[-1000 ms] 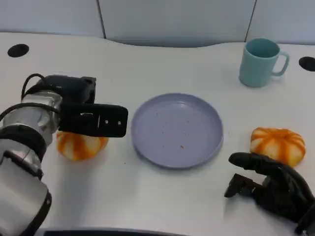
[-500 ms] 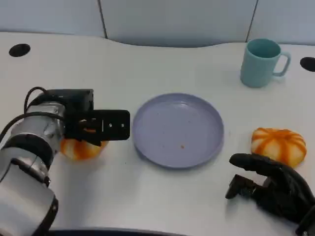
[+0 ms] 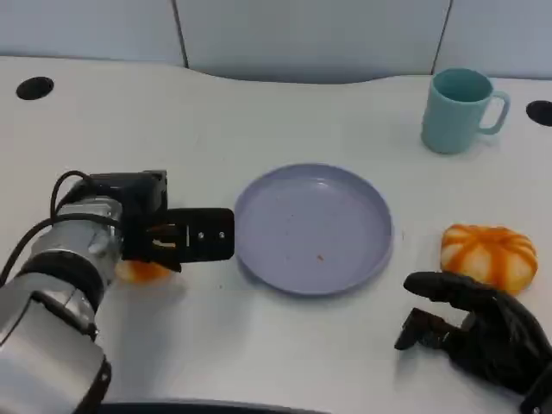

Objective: Grasp the bread from the table and place it into the plate.

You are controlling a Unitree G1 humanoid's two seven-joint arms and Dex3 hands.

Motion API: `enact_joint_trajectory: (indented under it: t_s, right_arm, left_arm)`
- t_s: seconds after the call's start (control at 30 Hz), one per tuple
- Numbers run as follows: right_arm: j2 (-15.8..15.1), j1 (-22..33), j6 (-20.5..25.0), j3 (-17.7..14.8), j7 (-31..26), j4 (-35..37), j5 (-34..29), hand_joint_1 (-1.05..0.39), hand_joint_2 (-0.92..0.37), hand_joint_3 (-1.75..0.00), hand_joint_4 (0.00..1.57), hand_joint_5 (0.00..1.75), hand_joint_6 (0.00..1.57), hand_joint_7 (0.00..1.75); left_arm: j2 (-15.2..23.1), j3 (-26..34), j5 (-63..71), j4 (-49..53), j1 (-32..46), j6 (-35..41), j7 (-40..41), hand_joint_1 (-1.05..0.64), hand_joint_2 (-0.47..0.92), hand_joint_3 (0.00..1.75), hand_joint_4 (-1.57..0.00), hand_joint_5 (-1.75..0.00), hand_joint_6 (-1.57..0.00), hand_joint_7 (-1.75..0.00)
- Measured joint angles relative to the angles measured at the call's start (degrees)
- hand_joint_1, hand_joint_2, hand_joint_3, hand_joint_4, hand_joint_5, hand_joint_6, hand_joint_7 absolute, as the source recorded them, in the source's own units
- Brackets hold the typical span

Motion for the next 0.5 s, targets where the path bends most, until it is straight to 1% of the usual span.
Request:
enact_joint_trajectory:
  t_s: [0.07, 0.13, 0.27, 0.43, 0.5]
  right_arm:
    - [0.0, 0.2, -0.2, 0.0, 0.4, 0.0, 0.0, -0.47, -0.92, -0.01, 0.68, 1.14, 0.97, 0.30]
    - [0.0, 0.3, -1.1, 0.1, 0.4, 0.3, 0.0, -0.44, -0.92, -0.01, 0.66, 1.16, 0.95, 0.29]
    - [0.0, 0.1, -1.4, -0.1, 0.8, 1.2, 0.0, -0.45, -0.92, -0.01, 0.63, 1.15, 0.94, 0.30]
    - [0.0, -0.4, -4.4, -0.3, 1.6, 3.7, 0.0, -0.45, -0.91, 0.00, 0.68, 1.05, 0.97, 0.26]
    - [0.0, -0.8, -5.4, -0.5, 1.7, 5.0, 0.0, -0.42, -0.91, 0.00, 0.69, 1.04, 0.97, 0.24]
  left_arm:
    - [-0.2, -0.3, 0.2, 0.0, 0.4, 0.5, 0.6, -1.05, 0.80, 0.00, 0.00, -1.75, 0.00, -1.75]
    - [-0.5, -0.7, 0.5, 0.0, 0.5, 0.8, 1.2, -1.05, 0.77, 0.00, 0.00, -1.75, 0.00, -1.75]
    - [-1.0, -1.9, 2.0, 0.1, 0.7, 1.4, 2.6, -1.05, 0.71, 0.00, 0.00, -1.75, 0.00, -1.75]
    - [-1.4, -3.6, 3.8, 0.2, 1.0, 2.2, 3.6, -1.05, 0.66, 0.00, 0.00, -1.75, 0.00, -1.75]
    - [-1.6, -3.6, 3.8, 0.2, 1.1, 2.5, 3.6, -1.05, 0.61, 0.00, 0.00, -1.75, 0.00, -1.75]
